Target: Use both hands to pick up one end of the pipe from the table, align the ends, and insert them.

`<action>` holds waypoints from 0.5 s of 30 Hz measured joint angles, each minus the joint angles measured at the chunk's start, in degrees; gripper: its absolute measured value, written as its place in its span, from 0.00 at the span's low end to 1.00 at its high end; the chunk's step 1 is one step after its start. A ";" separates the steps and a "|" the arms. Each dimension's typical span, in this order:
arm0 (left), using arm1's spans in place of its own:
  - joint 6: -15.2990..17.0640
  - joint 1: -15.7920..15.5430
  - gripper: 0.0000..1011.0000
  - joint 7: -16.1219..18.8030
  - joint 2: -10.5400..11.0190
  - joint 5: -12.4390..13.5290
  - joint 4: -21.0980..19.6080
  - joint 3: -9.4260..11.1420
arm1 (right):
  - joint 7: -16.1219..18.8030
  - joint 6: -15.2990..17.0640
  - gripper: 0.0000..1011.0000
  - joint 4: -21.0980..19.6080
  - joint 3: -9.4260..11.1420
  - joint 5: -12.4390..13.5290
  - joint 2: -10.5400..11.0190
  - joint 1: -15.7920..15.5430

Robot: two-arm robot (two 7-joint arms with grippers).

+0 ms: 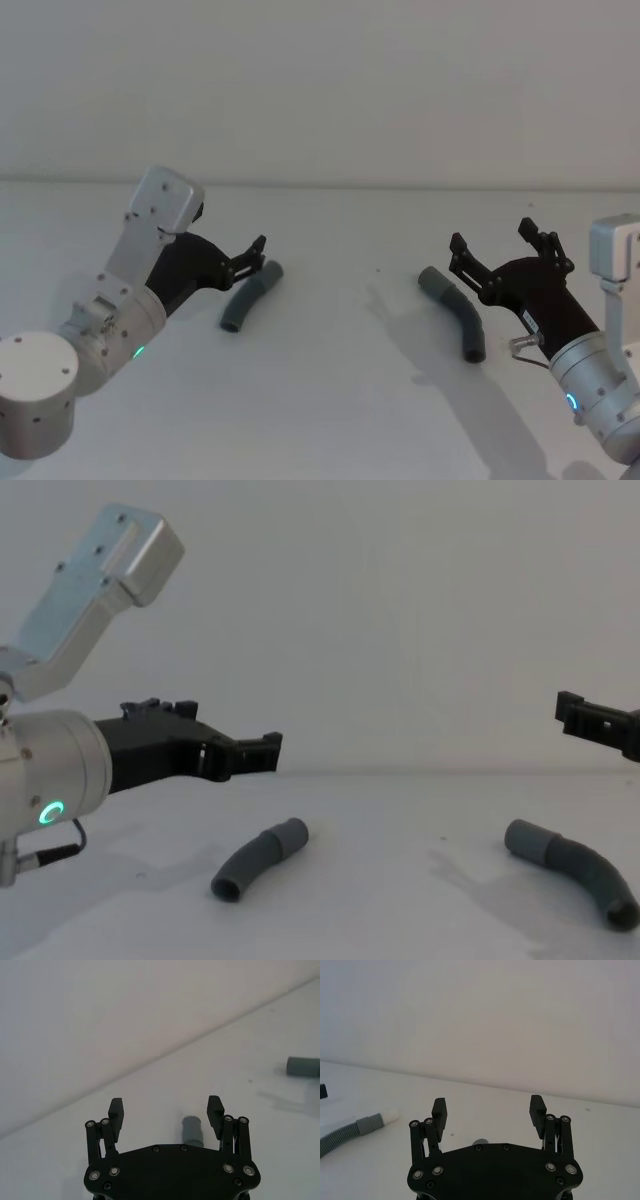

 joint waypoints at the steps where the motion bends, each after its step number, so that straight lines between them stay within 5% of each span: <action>1: 0.73 -0.10 0.99 -0.29 0.05 -0.19 -0.08 0.00 | 0.00 0.00 0.99 0.00 0.00 0.00 0.00 0.00; 15: 12.01 -2.70 0.99 -5.39 0.81 -3.34 -0.47 0.14 | 0.00 0.00 0.99 0.00 0.00 0.00 0.00 0.00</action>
